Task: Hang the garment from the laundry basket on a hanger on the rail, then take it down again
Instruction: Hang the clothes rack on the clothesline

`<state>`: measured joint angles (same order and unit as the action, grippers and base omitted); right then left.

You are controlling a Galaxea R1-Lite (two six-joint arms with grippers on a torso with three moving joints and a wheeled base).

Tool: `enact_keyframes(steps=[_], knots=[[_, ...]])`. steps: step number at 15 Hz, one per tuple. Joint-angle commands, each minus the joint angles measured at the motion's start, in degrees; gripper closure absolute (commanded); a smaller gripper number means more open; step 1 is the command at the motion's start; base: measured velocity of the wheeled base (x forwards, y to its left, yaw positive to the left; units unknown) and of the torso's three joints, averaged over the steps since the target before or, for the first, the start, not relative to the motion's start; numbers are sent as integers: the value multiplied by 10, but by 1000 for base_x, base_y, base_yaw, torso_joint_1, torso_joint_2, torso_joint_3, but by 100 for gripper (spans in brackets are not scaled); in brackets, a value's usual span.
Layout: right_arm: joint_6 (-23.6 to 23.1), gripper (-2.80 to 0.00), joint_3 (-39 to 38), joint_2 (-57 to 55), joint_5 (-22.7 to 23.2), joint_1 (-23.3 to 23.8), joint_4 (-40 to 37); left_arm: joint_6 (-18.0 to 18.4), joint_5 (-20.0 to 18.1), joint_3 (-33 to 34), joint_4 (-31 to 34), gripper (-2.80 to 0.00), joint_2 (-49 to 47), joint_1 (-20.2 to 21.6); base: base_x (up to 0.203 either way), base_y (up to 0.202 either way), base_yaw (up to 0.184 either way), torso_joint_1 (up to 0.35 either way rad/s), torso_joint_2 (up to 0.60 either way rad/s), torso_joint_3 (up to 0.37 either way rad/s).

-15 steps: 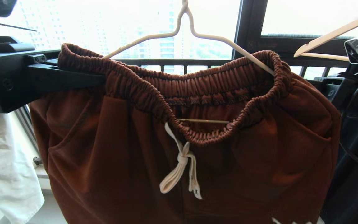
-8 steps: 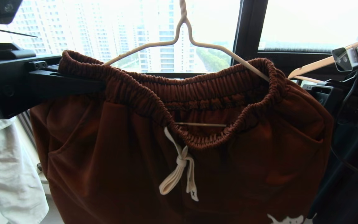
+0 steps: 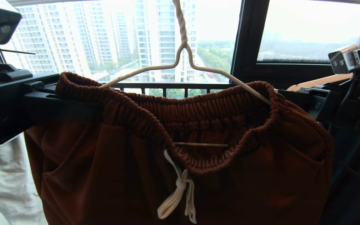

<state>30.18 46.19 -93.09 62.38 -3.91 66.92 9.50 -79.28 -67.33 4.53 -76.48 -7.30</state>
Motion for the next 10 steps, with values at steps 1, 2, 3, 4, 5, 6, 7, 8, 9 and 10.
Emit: enact_keyframes(steps=[1, 2, 3, 4, 5, 6, 7, 8, 9, 10], knots=[[1, 0, -5, 13, 3, 0, 6, 3, -4, 13, 0, 0, 12, 0, 0, 0, 0, 163, -347, -190], [0, 0, -7, 18, 4, 0, 6, 3, -4, 13, 0, 0, 12, 0, 0, 0, 0, 172, -343, -178], [-4, 0, -8, 21, 4, 0, 6, 3, -4, 13, 0, 0, 12, 0, 0, 0, 0, 150, -322, -177], [-8, 0, -9, 25, 4, 0, 6, 3, -4, 13, 0, 0, 12, 0, 0, 0, 0, 159, -327, -178], [-11, 0, -11, 29, 4, 0, 6, 3, -4, 13, 0, 0, 13, 0, 0, 0, 0, 158, -330, -171], [-11, 0, -13, 31, 4, 0, 6, 3, -4, 12, 0, 0, 13, 0, 0, 0, 0, 159, -313, -167], [-11, 0, -13, 35, 4, 0, 6, 3, -4, 11, 0, 0, 13, 0, 0, 0, 0, 160, -328, -173], [-12, 0, -16, 38, 4, 0, 6, 3, -4, 11, 0, 0, 13, -1, 0, 0, 0, 148, -323, -160], [-16, 0, -19, 39, 5, 0, 6, 3, -4, 11, 0, 0, 13, -1, 0, 0, 0, 145, -307, -160], [-28, 0, -22, 37, 5, -1, 6, 3, -4, 11, 0, 0, 13, -1, 0, 0, 0, 156, -330, -163]])
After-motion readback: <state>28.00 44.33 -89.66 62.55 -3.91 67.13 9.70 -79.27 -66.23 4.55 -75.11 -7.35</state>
